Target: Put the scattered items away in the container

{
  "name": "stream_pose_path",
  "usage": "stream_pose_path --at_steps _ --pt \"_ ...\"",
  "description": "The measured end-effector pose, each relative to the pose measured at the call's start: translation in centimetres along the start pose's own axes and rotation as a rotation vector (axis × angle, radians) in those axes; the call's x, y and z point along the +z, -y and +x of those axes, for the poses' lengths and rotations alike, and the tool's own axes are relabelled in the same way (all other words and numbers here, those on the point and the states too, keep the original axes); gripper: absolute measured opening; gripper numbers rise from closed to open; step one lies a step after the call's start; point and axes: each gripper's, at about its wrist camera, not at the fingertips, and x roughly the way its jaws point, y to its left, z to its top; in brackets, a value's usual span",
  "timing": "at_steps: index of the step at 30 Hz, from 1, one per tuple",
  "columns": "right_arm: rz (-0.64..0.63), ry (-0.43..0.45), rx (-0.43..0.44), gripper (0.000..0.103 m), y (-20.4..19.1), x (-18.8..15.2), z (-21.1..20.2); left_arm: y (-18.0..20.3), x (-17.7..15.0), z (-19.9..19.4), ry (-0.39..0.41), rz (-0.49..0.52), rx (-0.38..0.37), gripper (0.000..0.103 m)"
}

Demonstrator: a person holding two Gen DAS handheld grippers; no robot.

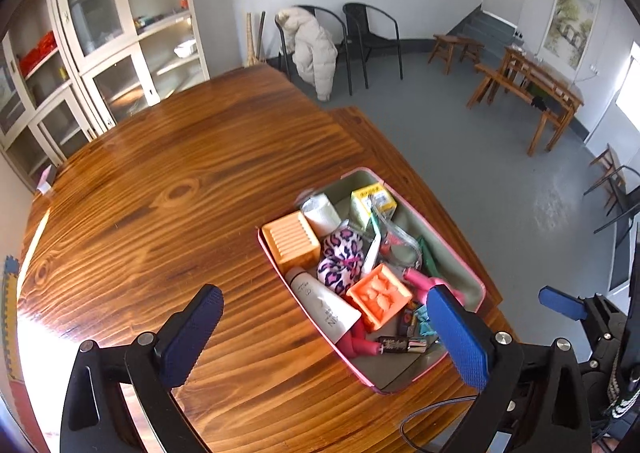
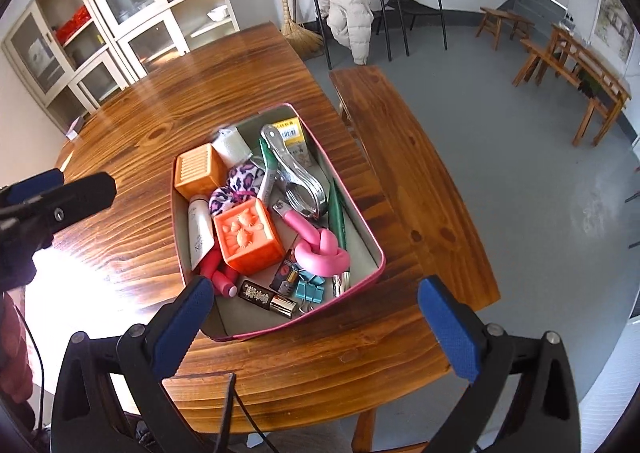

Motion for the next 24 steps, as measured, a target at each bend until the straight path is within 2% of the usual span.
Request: stream_pose_path --at_steps 9,24 --pt "-0.033 0.023 0.003 0.103 -0.8 0.2 -1.6 0.6 0.5 -1.5 0.046 0.021 0.016 0.103" --pt "0.005 -0.006 0.017 0.103 -0.3 -0.1 -0.7 1.8 0.6 -0.5 0.007 0.053 0.032 0.103"
